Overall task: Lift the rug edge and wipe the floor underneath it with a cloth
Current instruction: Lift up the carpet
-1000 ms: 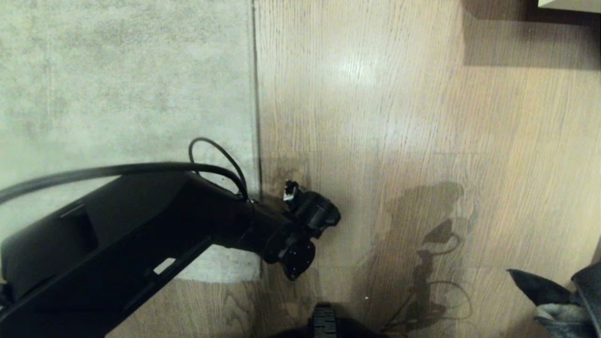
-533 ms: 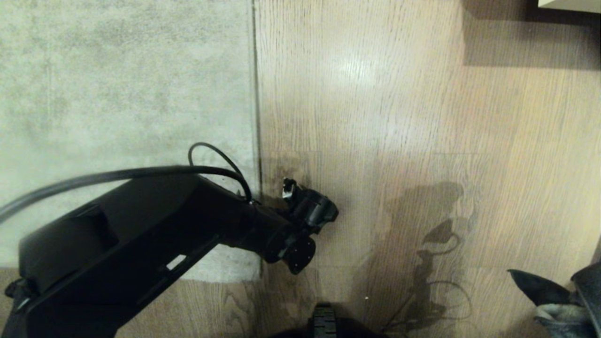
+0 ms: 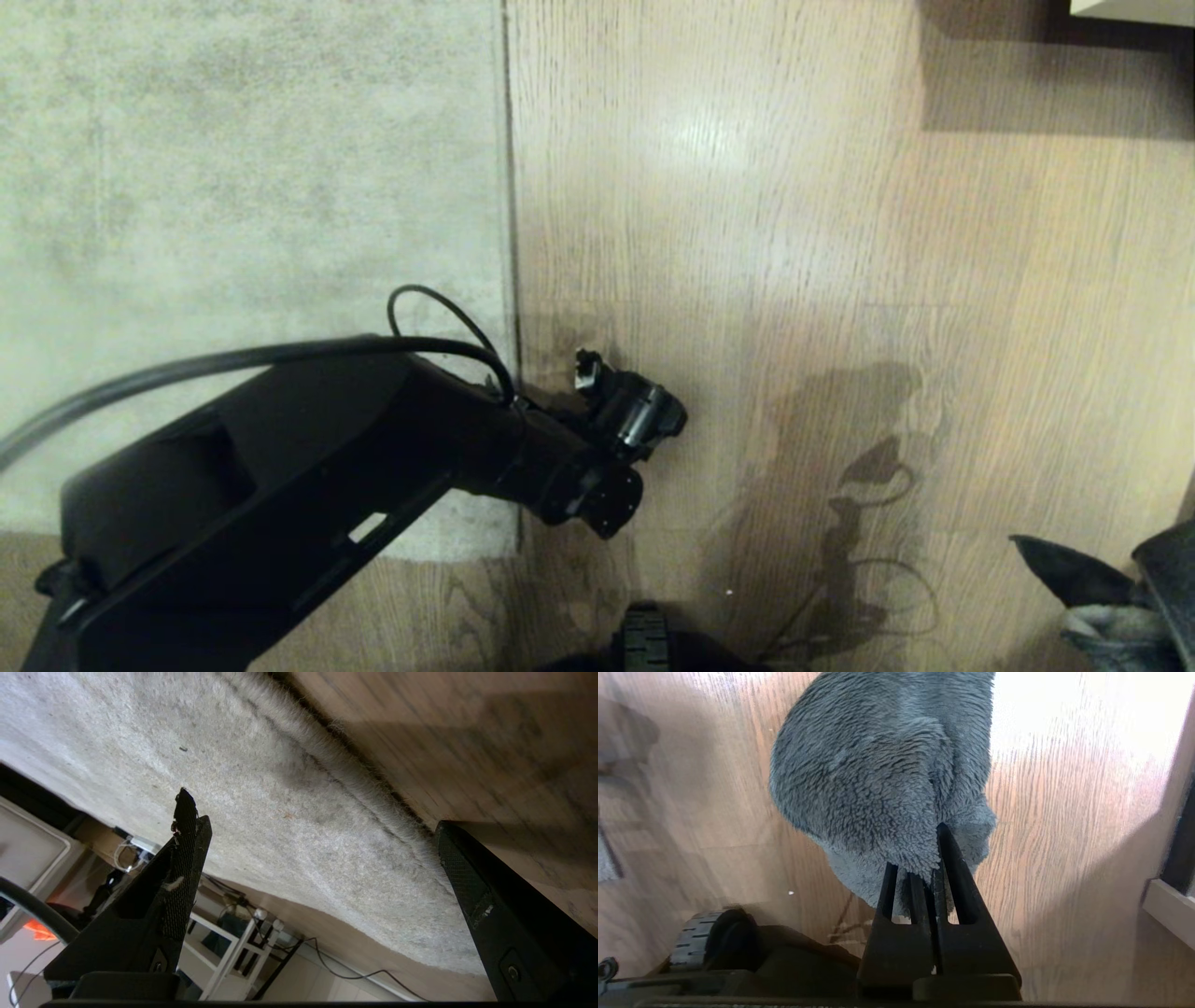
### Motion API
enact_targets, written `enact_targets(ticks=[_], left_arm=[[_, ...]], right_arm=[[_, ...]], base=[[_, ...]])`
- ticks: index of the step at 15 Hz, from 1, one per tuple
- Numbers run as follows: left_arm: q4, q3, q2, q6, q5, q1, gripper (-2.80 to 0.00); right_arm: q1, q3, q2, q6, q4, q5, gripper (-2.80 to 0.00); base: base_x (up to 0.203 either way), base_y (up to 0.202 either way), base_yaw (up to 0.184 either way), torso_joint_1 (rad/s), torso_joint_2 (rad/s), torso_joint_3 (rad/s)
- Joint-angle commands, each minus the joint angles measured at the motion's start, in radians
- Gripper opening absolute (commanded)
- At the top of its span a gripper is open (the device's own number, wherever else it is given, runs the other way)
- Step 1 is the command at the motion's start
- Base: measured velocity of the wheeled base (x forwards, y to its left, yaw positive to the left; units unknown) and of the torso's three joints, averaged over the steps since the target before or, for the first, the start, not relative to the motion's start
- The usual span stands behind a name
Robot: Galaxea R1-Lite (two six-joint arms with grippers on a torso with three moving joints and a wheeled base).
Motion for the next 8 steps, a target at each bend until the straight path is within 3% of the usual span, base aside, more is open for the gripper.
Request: enact_targets(ticks=[1, 8], left_arm=[[0.003, -0.006, 0.003, 0.002, 0.008, -0.004, 0.00], [-0.001, 0.098, -0.032, 0.003, 0.010, 0.048, 0.00]], right_arm=[[0.000, 0.000, 0.000, 0.000, 0.000, 0.000, -2.80], [0.000, 0.000, 0.001, 0.000, 0.000, 0.000, -2.80]], base=[[0.000, 0.000, 0.000, 0.000, 0.00, 0.000], [0.000, 0.000, 0.000, 0.000, 0.00, 0.000]])
